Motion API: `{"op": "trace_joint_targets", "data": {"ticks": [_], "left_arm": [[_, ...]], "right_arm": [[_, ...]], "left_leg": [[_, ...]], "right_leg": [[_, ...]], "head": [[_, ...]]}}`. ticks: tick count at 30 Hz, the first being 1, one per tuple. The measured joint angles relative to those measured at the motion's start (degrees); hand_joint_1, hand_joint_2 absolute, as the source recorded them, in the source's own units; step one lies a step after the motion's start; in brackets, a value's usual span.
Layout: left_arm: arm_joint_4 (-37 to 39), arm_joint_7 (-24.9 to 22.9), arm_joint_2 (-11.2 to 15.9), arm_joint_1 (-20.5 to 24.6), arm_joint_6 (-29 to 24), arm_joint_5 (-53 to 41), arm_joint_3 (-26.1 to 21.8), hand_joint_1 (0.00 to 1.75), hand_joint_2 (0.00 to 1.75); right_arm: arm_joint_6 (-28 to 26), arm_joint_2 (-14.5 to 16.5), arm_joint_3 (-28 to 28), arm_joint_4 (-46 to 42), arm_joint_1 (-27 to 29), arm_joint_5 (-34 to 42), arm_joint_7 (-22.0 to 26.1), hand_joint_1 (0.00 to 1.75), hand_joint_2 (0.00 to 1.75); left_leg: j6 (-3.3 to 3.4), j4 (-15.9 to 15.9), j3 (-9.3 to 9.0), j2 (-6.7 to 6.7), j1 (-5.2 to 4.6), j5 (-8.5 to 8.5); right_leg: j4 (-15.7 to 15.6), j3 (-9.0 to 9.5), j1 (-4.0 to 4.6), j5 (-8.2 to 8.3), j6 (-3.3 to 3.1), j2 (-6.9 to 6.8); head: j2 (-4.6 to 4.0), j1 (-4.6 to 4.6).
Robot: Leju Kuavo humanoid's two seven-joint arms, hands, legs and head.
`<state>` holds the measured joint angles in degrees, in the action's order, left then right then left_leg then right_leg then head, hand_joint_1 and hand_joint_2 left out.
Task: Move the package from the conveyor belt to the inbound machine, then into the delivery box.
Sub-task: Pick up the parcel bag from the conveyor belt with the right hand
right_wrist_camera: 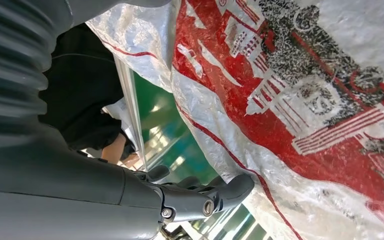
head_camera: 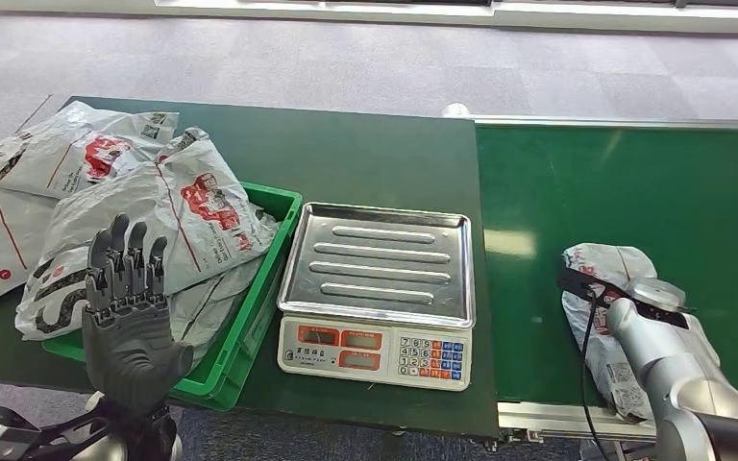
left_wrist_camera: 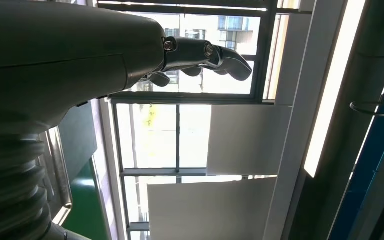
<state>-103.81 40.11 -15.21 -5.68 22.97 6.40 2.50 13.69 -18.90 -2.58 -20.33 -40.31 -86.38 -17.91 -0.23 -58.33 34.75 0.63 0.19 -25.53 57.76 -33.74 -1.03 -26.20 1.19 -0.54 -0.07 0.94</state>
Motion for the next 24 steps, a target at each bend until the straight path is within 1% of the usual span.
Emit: {"op": "trace_joint_targets", "data": {"ticks": [12,14,18,21,24], "left_arm": [[-0.1,0.0,0.0,0.0,0.0,0.0,0.0,0.0,1.75],[-0.2,0.0,0.0,0.0,0.0,0.0,0.0,0.0,1.75],[-0.6,0.0,0.0,-0.1,0.0,-0.1,-0.1,0.0,1.75],[-1.0,0.0,0.0,-0.2,0.0,0.0,-0.3,0.0,1.75],[-1.5,0.0,0.0,-0.3,0.0,0.0,-0.4,0.0,1.75]], "right_arm": [[0.0,0.0,0.0,0.2,0.1,0.0,0.4,0.0,1.75],[0.3,0.0,0.0,0.2,0.1,0.0,1.7,0.0,1.75],[0.9,0.2,0.1,0.2,0.4,0.1,6.2,1.75,1.75],[0.4,0.6,0.4,0.2,0.9,0.6,8.1,1.75,1.75],[-0.6,1.0,0.9,-0.2,1.3,1.3,8.4,1.75,1.75]], "left_leg": [[0.0,0.0,0.0,0.0,-0.01,0.0],[0.0,0.0,0.0,0.0,0.0,0.0],[0.0,0.0,0.0,-0.01,0.0,0.0],[0.0,0.0,0.0,-0.01,0.01,0.0],[0.0,0.0,0.0,-0.01,0.01,0.0]], "right_leg": [[0.0,0.01,-0.01,0.0,0.0,0.01],[0.0,0.01,-0.01,0.0,0.0,0.01],[0.0,0.02,0.0,0.0,0.0,0.02],[0.0,0.02,0.01,0.0,0.0,0.01],[0.0,0.03,0.01,0.0,0.0,0.02]], "head": [[0.0,-0.01],[0.0,-0.01],[0.0,-0.01],[0.0,-0.01],[0.0,0.0]]}}
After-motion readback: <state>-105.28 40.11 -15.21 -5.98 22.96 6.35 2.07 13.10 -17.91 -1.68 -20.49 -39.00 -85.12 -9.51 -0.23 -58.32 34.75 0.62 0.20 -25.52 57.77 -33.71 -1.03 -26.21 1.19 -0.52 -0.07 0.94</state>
